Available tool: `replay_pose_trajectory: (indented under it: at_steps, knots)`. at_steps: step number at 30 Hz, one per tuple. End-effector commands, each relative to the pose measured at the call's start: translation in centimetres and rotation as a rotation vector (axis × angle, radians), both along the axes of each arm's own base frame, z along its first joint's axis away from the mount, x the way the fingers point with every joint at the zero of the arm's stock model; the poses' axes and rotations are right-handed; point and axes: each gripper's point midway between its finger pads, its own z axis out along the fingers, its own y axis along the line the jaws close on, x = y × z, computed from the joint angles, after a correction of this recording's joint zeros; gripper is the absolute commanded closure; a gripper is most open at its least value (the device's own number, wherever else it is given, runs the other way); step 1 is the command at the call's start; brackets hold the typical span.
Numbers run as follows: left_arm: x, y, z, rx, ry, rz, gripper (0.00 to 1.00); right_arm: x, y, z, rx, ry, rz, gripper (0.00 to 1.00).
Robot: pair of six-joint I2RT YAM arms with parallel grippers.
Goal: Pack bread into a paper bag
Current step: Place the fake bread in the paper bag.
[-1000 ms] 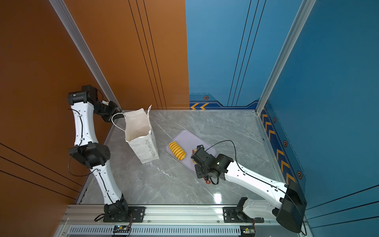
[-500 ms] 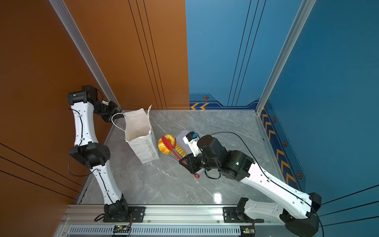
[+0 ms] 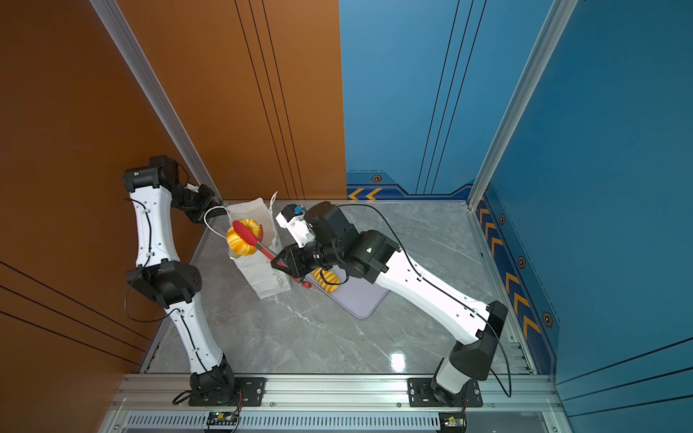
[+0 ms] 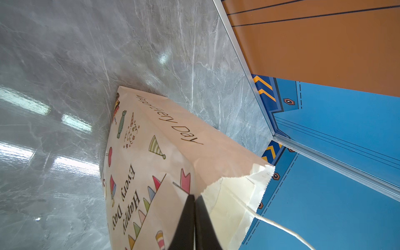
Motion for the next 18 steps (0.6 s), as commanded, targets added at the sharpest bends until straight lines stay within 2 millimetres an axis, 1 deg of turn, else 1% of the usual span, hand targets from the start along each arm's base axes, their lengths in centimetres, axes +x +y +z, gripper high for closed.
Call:
replay_pose_trajectory:
  at_steps: [1,5,8,9,10,11,12,13,14,15,18]
  knots:
    - [-3.0,-1.5,-0.9,-0.065,0.143,-0.019,0.93,2.3,0.4,1.8,0.028,-0.073,-0.032,1.00]
    - [-3.0,-1.6,-0.9,-0.068,0.143,-0.021,0.92,5.3,1.2,0.9,0.012,-0.063,-0.080,1.00]
    - [-2.9,-1.6,-0.9,-0.069,0.142,-0.021,0.92,7.2,1.7,-0.6,-0.012,-0.032,-0.102,1.00]
    - [-2.9,-1.6,-0.9,-0.069,0.142,-0.021,0.93,7.8,2.0,-1.2,-0.022,-0.018,-0.105,0.96]
    - [-2.9,-1.6,-0.9,-0.070,0.143,-0.023,0.93,8.1,2.2,-1.8,-0.029,-0.005,-0.106,0.88]
    - [-2.9,-1.6,-0.9,-0.071,0.143,-0.021,0.93,8.2,2.5,-2.2,-0.034,0.004,-0.101,0.83]
    - [-3.0,-1.6,-0.9,-0.070,0.141,-0.022,0.92,8.2,2.7,-2.5,-0.037,0.013,-0.093,0.75]
    - [-2.9,-1.6,-0.9,-0.069,0.141,-0.022,0.93,8.2,2.9,-2.8,-0.039,0.022,-0.088,0.69]
    - [-3.0,-1.6,-0.9,-0.070,0.142,-0.021,0.93,8.2,3.0,-2.9,-0.041,0.025,-0.088,0.59]
    - [-3.0,-1.5,-0.9,-0.070,0.141,-0.021,0.93,8.2,3.0,-3.0,-0.045,0.025,-0.089,0.53]
    - [-2.9,-1.5,-1.0,-0.069,0.142,-0.022,0.93,7.9,3.1,-3.2,-0.051,0.028,-0.076,0.47]
